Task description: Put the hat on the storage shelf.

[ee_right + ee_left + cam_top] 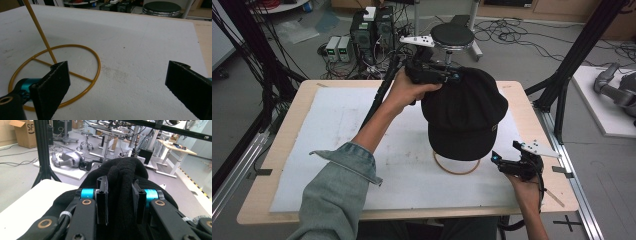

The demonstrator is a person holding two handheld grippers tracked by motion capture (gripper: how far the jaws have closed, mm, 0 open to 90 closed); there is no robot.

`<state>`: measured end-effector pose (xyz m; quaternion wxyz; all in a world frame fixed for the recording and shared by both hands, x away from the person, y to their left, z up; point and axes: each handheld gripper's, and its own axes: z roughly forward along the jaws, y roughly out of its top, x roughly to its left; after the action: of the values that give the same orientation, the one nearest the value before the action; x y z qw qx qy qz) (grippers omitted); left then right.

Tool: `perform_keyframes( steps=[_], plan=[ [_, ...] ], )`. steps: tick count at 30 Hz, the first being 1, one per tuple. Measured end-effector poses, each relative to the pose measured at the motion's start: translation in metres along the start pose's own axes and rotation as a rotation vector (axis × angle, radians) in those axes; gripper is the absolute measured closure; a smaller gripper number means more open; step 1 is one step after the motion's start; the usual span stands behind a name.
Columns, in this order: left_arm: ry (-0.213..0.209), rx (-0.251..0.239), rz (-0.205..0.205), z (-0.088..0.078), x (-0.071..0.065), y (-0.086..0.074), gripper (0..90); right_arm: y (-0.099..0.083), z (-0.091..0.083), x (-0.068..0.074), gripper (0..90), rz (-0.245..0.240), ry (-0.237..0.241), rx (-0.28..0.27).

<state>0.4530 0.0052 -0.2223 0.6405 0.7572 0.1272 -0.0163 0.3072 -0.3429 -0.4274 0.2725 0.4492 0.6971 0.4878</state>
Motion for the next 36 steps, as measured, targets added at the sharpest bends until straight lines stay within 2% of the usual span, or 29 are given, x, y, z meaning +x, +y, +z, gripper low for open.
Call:
perform_keyframes(
  steps=[5, 14, 23, 31, 36],
  plan=[
    [-0.009, 0.024, 0.013, 0.004, 0.001, -0.007, 72.0, 0.0, 0.0, 0.0, 5.5, -0.005, 0.001, 0.0],
    [-0.023, 0.036, 0.017, 0.008, 0.0, -0.012, 71.3, 0.0, 0.001, 0.0, 5.5, -0.002, -0.001, 0.002],
    [-0.018, 0.056, 0.031, 0.012, 0.0, -0.016, 69.8, 0.0, 0.0, -0.001, 5.5, -0.001, 0.0, 0.002],
    [-0.022, 0.072, 0.049, 0.013, -0.002, -0.018, 63.0, 0.0, 0.001, -0.001, 5.5, -0.001, -0.001, 0.001],
    [-0.011, 0.098, 0.054, 0.014, 0.0, -0.02, 59.2, 0.0, 0.001, -0.001, 5.4, 0.0, -0.001, 0.002]
  ],
)
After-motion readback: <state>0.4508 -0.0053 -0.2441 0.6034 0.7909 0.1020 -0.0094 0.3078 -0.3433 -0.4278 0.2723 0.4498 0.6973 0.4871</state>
